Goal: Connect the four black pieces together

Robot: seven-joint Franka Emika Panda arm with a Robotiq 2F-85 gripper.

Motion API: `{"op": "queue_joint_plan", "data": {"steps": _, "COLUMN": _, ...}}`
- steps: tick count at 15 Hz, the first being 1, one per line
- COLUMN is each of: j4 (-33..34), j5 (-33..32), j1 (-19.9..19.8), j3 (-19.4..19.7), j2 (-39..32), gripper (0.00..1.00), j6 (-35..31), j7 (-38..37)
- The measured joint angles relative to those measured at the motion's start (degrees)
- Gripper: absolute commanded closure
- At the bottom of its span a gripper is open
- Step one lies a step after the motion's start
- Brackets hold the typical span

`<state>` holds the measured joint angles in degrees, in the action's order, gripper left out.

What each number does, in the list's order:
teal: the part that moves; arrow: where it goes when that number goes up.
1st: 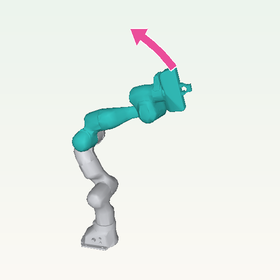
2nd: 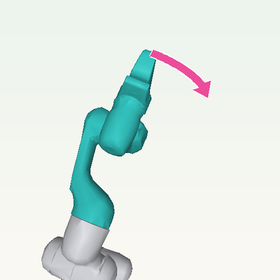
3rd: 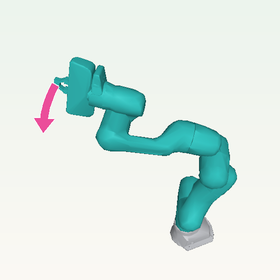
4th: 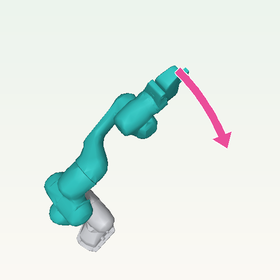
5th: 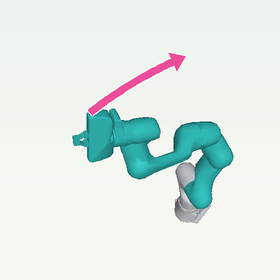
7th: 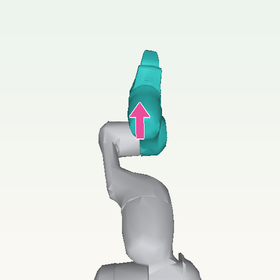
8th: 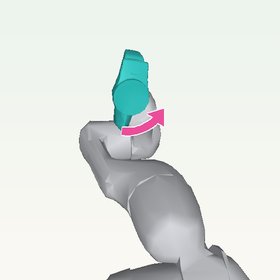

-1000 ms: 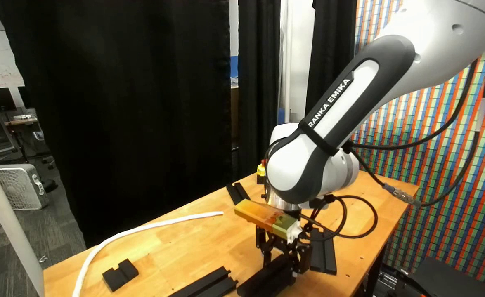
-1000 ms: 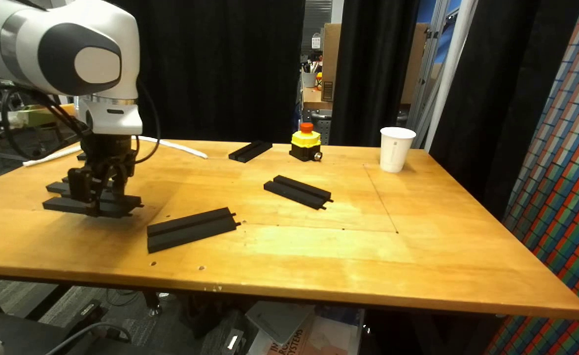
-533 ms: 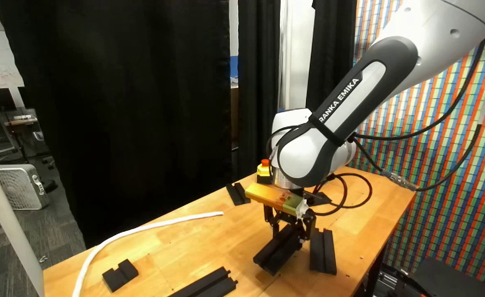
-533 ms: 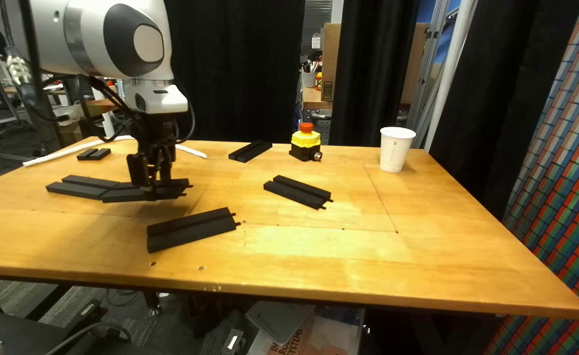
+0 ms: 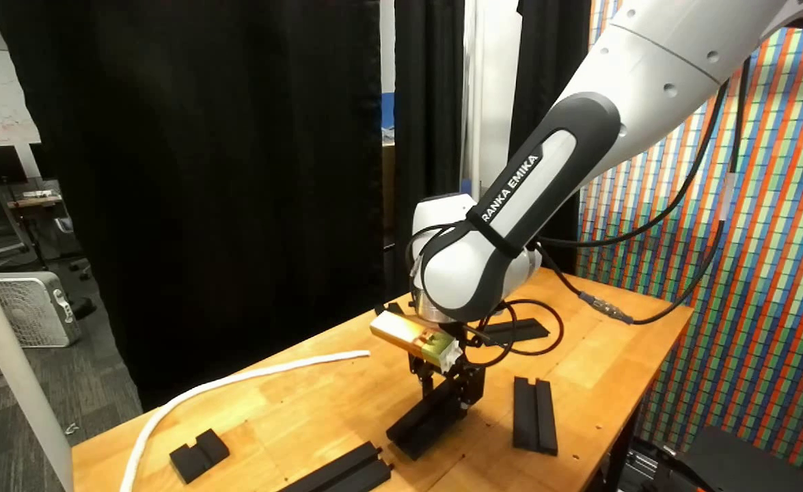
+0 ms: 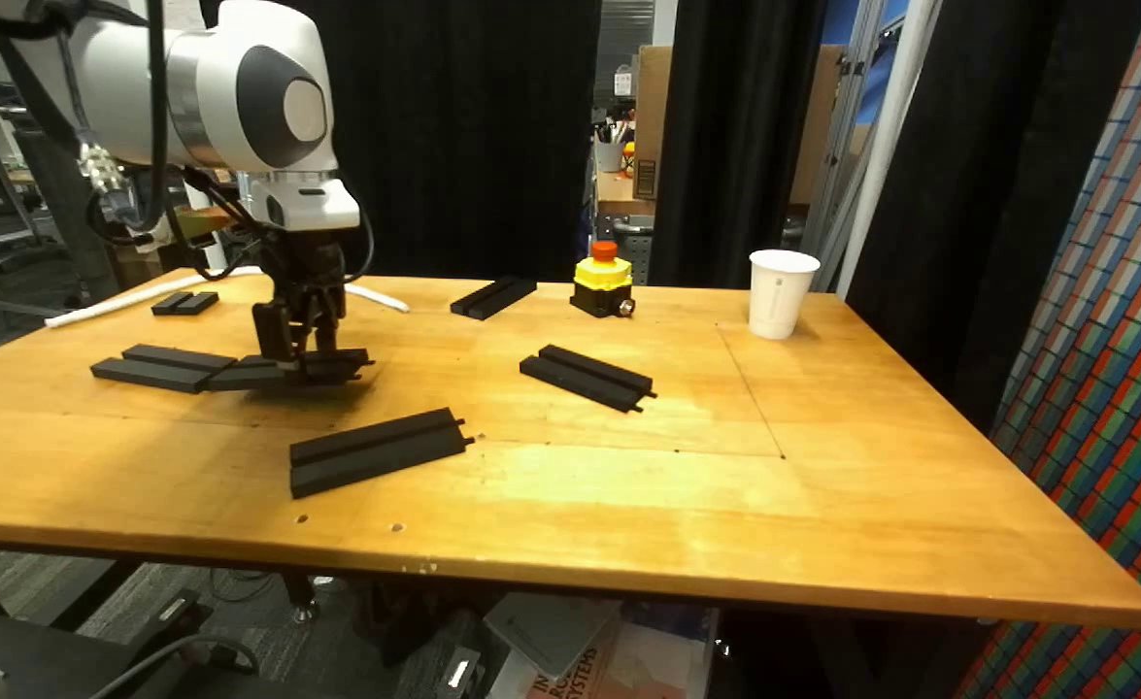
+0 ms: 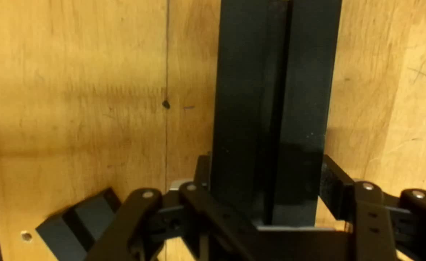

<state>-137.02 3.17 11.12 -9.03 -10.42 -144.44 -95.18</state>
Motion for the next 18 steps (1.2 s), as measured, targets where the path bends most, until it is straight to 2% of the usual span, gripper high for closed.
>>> {"op": "queue_joint_plan", "data": {"steps": 7, "j4": 2.1, "j5": 5.2, "j1": 2.8, "j3": -0.3, "j2": -3.7, "gripper": 0.53, "j6": -0.1, "j7": -4.1}}
{"op": "queue_joint_plan", "data": {"steps": 14, "j4": 2.2, "j5": 4.7, "j1": 3.3, "j3": 0.2, "j2": -4.0, "gripper": 0.53, "j6": -0.8, "j7": -8.2}}
{"op": "queue_joint_plan", "data": {"steps": 18, "j4": 2.2, "j5": 1.2, "j1": 3.3, "j3": 1.6, "j2": -4.0, "gripper": 0.53, "j6": -1.0, "j7": -8.3}}
